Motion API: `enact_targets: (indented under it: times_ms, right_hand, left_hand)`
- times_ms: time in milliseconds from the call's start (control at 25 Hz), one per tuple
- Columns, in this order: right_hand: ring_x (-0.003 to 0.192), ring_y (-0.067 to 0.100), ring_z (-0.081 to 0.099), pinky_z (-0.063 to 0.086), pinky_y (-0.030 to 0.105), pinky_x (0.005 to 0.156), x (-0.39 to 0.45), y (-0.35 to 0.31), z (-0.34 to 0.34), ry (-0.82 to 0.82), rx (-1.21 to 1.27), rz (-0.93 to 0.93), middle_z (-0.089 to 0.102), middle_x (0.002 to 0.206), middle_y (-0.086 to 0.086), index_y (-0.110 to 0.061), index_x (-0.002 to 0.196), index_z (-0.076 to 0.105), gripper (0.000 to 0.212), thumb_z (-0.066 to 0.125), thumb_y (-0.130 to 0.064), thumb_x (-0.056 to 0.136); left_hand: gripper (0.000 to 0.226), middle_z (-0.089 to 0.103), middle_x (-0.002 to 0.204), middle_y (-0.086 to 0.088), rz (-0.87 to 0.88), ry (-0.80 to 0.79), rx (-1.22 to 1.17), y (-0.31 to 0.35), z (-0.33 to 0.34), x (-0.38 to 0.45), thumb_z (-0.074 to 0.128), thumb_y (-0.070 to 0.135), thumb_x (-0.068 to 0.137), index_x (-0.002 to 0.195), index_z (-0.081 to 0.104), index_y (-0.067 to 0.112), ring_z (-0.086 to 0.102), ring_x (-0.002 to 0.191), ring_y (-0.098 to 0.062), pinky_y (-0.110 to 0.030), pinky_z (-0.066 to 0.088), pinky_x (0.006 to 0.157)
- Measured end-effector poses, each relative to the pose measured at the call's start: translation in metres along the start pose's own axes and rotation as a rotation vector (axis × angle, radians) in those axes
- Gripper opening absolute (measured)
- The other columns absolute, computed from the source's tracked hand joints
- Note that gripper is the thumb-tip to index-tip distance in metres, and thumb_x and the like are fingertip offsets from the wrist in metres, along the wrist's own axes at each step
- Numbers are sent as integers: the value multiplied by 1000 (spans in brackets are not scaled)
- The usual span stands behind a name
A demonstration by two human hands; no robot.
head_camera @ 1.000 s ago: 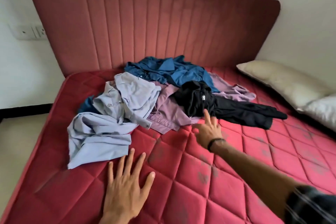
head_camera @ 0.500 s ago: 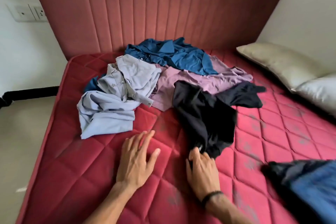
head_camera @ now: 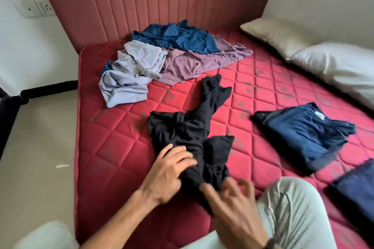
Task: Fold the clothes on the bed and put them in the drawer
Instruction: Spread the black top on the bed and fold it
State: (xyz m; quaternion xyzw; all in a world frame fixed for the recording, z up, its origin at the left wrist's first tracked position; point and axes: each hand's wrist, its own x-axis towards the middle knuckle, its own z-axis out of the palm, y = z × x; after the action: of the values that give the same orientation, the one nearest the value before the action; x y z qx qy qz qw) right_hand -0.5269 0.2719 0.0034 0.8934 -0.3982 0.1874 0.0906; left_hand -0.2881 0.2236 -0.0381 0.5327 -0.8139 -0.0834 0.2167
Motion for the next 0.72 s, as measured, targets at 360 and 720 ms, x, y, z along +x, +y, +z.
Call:
enact_targets:
  times_ms: [360, 720]
  right_hand:
    - [81, 27, 62, 50, 39, 76, 181, 145, -169, 407, 426, 375, 63, 82, 0, -21, 88, 60, 23, 70, -10, 70]
    - [65, 17, 59, 39, 28, 56, 290, 182, -370, 248, 181, 145, 64, 67, -6, -27, 72, 64, 37, 88, -55, 68]
  left_hand:
    - [38, 72, 87, 13, -48, 230, 71, 54, -241, 92, 86, 42, 73, 104, 69, 27, 68, 82, -6, -18, 49, 78]
    - [10, 76, 88, 7, -344, 520, 80, 66, -523, 78, 85, 29, 83, 90, 78, 30, 71, 90, -13, -28, 53, 83]
